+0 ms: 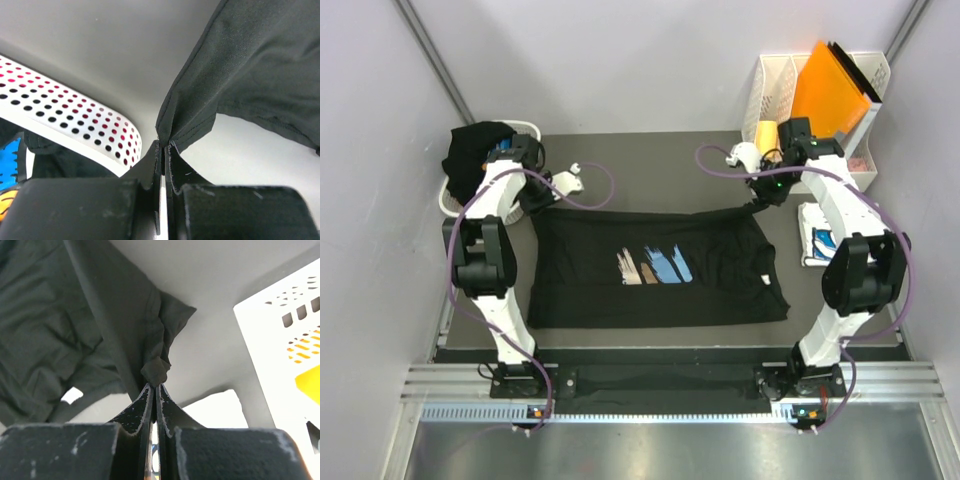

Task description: Fold and stack the t-shirts

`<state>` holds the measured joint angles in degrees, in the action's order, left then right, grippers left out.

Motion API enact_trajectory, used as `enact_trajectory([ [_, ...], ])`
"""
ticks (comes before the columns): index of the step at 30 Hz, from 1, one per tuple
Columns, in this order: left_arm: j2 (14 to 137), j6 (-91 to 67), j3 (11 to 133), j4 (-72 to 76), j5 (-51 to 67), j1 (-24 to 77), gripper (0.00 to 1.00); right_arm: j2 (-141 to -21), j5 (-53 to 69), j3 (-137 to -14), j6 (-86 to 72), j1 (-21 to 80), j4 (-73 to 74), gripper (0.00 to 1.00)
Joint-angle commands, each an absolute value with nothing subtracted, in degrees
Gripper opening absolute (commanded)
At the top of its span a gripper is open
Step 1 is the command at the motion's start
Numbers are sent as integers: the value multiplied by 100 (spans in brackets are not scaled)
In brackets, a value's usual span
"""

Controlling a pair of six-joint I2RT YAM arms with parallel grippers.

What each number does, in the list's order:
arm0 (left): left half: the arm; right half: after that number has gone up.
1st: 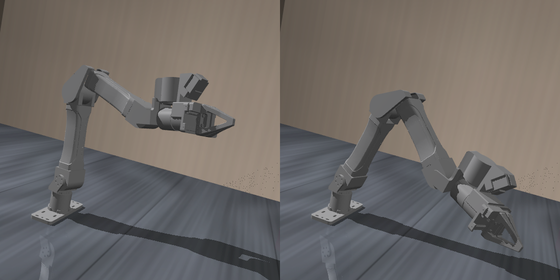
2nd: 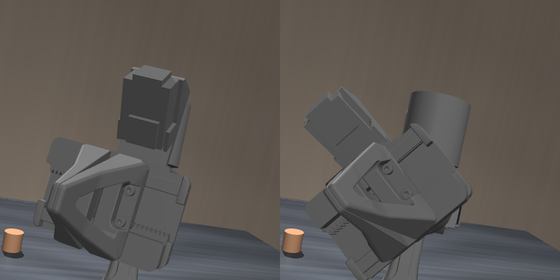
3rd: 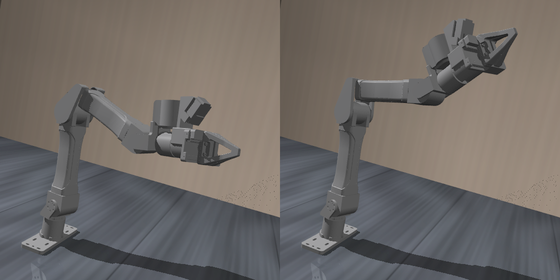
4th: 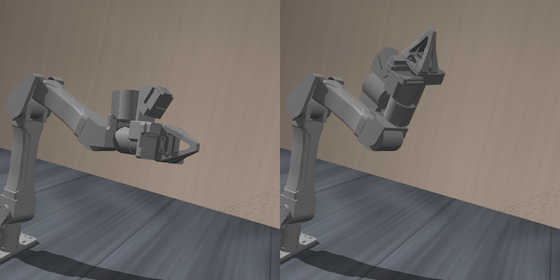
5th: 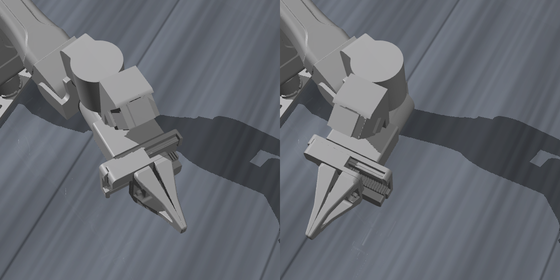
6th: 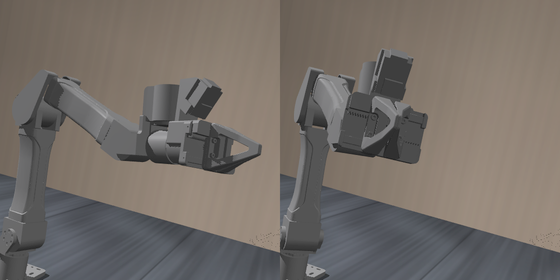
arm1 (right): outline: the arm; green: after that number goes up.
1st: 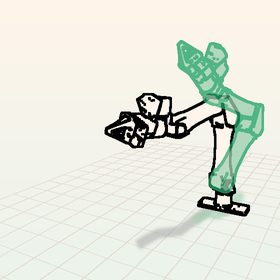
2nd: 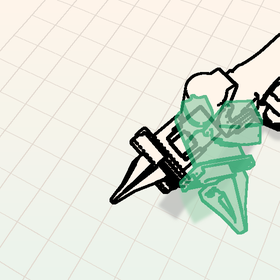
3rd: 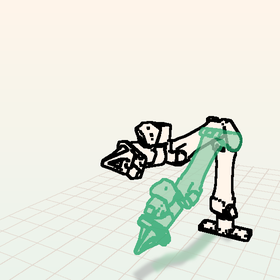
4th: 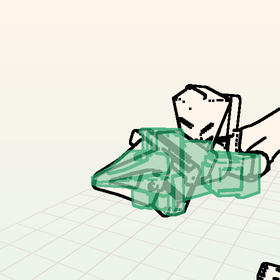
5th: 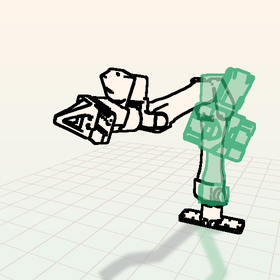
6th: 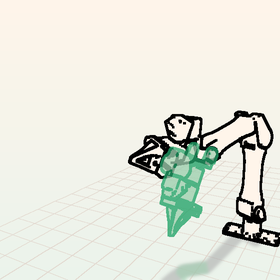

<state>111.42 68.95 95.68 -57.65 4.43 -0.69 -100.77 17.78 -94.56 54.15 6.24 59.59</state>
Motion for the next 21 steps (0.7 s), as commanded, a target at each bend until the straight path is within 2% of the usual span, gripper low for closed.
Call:
enact_trajectory([
  [1, 10740, 7180, 9440, -5941, 395, -158, 0, -9616, 1749, -9334, 5950, 519, 6407, 0],
  [21, 10257, 7840, 8851, -7040, 721, -132, 0, -8877, 1617, -8139, 6504, 659, 7347, 0],
])
